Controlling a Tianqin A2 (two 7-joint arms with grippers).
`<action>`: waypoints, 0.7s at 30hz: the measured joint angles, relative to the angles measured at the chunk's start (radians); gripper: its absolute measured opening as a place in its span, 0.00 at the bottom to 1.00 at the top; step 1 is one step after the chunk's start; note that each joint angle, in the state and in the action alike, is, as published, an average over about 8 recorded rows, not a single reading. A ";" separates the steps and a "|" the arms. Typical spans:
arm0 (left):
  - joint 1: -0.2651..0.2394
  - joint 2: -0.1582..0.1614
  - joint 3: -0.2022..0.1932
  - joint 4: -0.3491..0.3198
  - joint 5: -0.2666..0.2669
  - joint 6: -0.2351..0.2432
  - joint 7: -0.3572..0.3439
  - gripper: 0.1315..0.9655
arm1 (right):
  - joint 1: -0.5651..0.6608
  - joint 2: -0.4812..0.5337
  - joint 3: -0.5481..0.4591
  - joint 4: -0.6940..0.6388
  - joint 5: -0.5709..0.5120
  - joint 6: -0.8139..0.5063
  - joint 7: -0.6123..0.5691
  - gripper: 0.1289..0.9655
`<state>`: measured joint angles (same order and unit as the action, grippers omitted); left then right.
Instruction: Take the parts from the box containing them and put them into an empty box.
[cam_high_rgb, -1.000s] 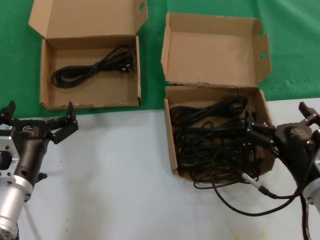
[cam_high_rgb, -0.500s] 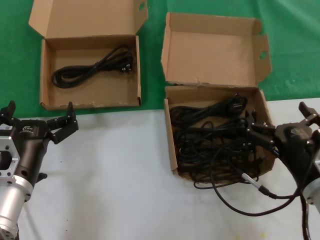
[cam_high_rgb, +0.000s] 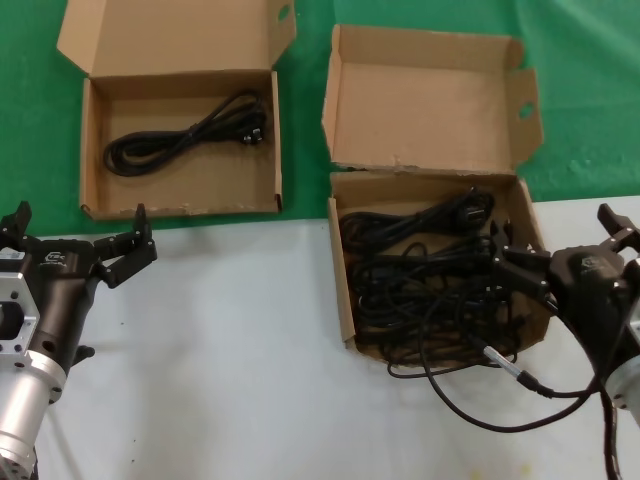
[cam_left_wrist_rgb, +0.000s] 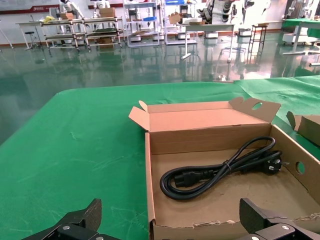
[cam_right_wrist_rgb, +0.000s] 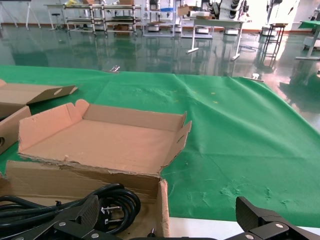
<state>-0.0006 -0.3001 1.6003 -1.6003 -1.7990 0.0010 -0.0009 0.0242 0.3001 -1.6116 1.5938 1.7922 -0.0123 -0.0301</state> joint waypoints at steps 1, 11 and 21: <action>0.000 0.000 0.000 0.000 0.000 0.000 0.000 1.00 | 0.000 0.000 0.000 0.000 0.000 0.000 0.000 1.00; 0.000 0.000 0.000 0.000 0.000 0.000 0.000 1.00 | 0.000 0.000 0.000 0.000 0.000 0.000 0.000 1.00; 0.000 0.000 0.000 0.000 0.000 0.000 0.000 1.00 | 0.000 0.000 0.000 0.000 0.000 0.000 0.000 1.00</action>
<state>-0.0006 -0.3001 1.6003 -1.6003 -1.7990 0.0010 -0.0009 0.0242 0.3001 -1.6116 1.5938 1.7922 -0.0123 -0.0301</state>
